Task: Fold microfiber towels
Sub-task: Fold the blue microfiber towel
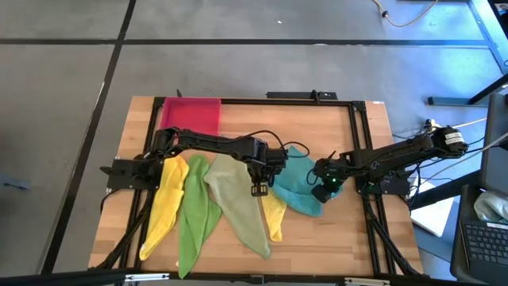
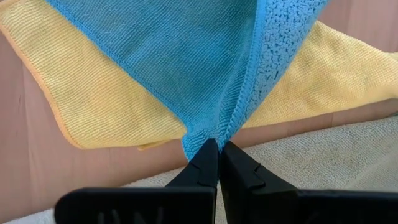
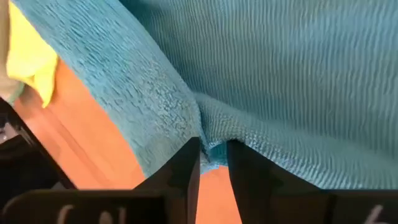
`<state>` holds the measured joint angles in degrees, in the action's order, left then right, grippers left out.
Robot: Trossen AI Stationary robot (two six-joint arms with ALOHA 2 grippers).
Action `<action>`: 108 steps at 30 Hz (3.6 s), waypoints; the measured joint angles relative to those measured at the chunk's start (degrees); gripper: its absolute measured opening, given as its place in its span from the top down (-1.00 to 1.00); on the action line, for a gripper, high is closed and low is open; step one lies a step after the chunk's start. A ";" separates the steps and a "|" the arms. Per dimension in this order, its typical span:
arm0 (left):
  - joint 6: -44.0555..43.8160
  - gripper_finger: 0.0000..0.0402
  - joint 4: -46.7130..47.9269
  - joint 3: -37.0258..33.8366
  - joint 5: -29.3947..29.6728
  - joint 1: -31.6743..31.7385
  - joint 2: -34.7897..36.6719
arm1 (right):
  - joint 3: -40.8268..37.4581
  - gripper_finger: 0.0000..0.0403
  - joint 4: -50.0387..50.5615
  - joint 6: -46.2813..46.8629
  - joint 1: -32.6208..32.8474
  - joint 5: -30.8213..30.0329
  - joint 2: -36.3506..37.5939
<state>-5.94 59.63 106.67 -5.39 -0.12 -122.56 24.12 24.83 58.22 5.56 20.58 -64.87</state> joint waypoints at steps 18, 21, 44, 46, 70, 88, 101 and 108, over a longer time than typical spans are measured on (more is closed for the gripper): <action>0.06 1.00 0.46 0.00 -0.02 0.00 0.00 | -0.02 0.77 12.93 -1.07 0.20 5.81 -0.28; 0.07 1.00 1.06 0.00 -0.02 0.00 0.00 | -0.04 0.76 13.16 -1.53 1.30 -2.26 -0.28; -0.03 1.00 2.24 0.00 -0.04 0.15 0.00 | -2.98 0.91 17.50 -3.26 1.93 4.35 0.25; -0.10 1.00 2.26 0.00 -0.04 0.17 0.00 | -2.14 0.87 17.37 -3.33 1.93 4.11 0.95; -0.98 1.00 1.82 0.00 -0.03 0.20 0.00 | 1.31 0.20 4.10 8.64 4.04 -3.99 1.02; 0.14 1.00 1.15 0.00 -0.02 0.22 0.00 | 0.79 0.20 -1.18 8.68 5.35 -6.06 0.73; 0.14 1.00 1.17 0.00 -0.02 0.22 0.00 | 0.79 0.20 -0.58 1.36 5.25 -9.99 0.73; 0.14 1.00 1.17 0.00 -0.02 0.22 0.00 | 0.72 0.20 -1.92 -1.52 5.08 -9.71 0.23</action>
<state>-5.80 60.80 106.67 -5.42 0.10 -122.56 24.83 22.91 56.70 10.64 10.87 -64.64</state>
